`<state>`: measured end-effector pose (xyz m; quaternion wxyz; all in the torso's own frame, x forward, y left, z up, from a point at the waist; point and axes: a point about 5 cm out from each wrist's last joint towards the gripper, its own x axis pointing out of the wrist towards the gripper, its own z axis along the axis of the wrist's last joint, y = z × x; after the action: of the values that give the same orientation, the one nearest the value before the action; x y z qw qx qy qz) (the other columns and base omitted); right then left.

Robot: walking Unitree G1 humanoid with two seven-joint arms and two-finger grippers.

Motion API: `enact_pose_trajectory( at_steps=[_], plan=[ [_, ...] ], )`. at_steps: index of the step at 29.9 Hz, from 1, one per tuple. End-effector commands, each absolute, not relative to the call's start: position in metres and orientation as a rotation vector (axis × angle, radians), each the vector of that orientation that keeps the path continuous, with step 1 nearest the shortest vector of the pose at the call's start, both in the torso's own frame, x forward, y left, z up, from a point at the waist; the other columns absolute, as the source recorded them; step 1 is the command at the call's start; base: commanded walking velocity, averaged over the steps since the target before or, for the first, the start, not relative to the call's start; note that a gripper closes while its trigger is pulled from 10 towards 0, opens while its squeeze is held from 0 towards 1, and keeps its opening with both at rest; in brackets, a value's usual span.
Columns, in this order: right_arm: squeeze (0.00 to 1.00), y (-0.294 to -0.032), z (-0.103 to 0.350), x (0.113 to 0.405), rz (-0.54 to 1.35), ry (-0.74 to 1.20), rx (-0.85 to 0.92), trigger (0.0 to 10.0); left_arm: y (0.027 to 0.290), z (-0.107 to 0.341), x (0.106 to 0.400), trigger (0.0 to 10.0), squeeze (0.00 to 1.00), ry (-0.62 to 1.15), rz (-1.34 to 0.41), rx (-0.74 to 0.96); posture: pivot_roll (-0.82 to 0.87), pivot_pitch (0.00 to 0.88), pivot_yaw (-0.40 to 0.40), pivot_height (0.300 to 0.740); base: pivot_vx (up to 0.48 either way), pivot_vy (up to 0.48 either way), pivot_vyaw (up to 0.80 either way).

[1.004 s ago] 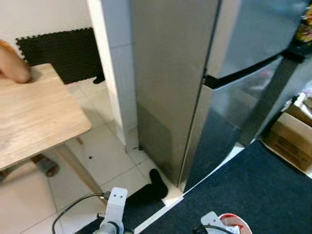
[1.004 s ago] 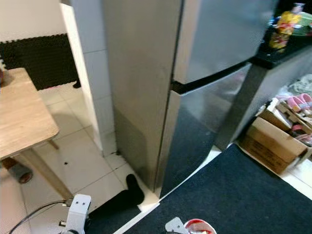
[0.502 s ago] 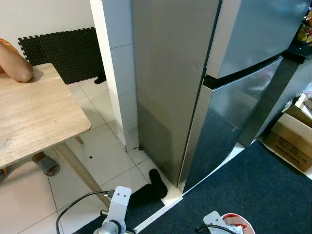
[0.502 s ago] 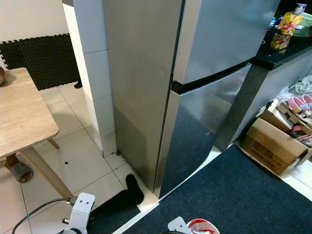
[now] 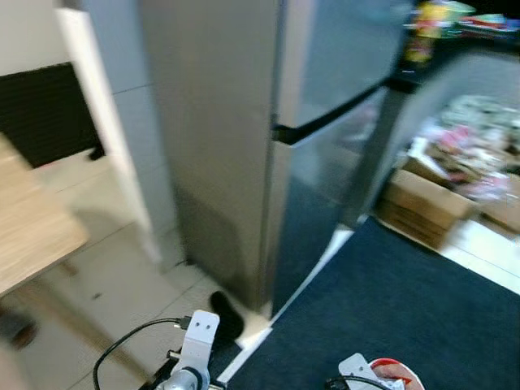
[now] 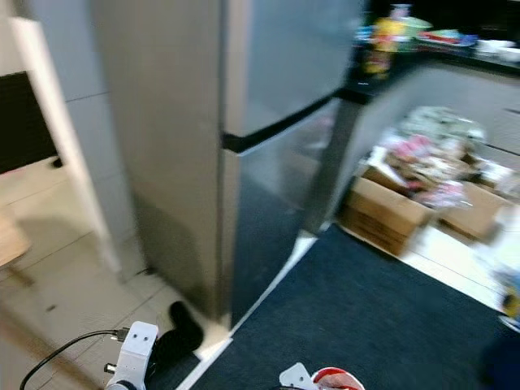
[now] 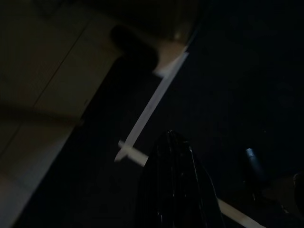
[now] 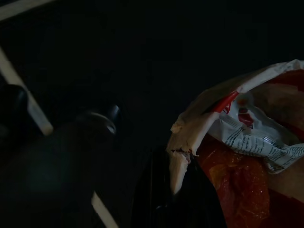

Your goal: Restocking fridge

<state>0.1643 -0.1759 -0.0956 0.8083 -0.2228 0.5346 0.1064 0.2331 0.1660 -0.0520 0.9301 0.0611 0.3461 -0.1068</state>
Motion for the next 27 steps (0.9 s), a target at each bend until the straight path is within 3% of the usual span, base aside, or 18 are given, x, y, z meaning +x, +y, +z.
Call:
enact_pose_trajectory(
  at_steps=[1,14,27],
  plan=[
    [0.0,-0.1751,-0.0922,0.1723,0.211,1.114,-0.472,10.0,0.1666,-0.0538,0.23,10.0,0.0,0.714,-0.224,0.132,0.01,0.0,-0.03,0.74,0.0,0.0,0.0],
    [0.0,-0.1751,-0.0917,0.1734,0.208,1.114,-0.471,10.0,0.1673,-0.0527,0.2311,10.0,0.0,0.704,-0.218,0.125,0.01,0.0,-0.032,0.74,0.0,0.0,0.0],
    [0.0,-0.175,-0.0914,0.1741,0.206,1.109,-0.47,10.0,0.1653,-0.0515,0.2333,10.0,0.0,0.697,-0.216,0.103,0.01,0.0,-0.034,0.74,0.339,0.0,0.0]
  ],
)
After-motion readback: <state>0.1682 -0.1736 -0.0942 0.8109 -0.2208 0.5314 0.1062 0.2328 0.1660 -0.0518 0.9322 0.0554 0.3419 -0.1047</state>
